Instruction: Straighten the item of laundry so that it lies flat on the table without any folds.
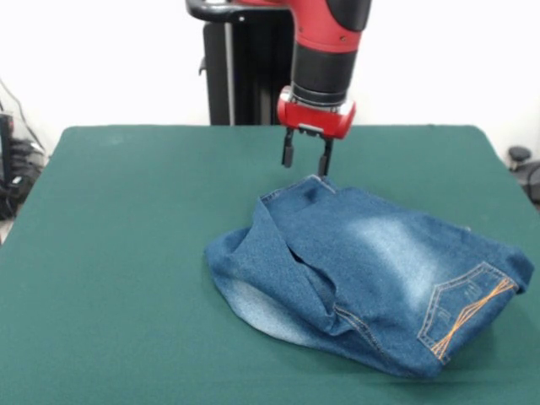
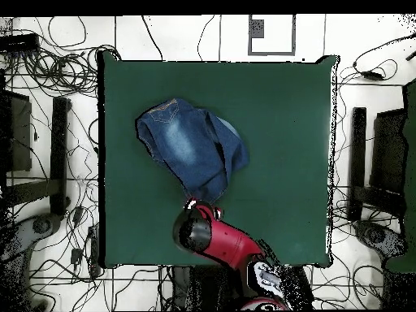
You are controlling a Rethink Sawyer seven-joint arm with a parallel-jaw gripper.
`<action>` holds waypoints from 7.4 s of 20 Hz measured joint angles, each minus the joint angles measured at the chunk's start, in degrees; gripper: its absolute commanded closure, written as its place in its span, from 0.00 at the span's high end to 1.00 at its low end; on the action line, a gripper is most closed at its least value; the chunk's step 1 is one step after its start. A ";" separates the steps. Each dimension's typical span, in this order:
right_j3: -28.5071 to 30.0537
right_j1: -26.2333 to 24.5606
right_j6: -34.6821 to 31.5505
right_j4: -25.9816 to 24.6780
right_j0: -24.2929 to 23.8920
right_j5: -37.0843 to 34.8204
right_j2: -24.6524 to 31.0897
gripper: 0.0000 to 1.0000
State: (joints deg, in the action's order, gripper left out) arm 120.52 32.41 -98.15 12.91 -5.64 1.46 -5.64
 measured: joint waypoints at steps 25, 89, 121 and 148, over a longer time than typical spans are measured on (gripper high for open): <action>0.10 -6.29 0.00 0.01 -0.72 3.37 0.12 1.00; -5.45 16.22 0.39 -21.15 -13.61 -37.28 -1.38 0.00; -27.65 20.88 10.81 -36.20 -23.27 -66.15 20.06 0.00; -70.67 -2.01 48.02 -48.58 -27.11 -89.71 33.09 0.00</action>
State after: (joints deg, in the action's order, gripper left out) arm 49.85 30.40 -50.13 -35.66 -32.75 -88.25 27.45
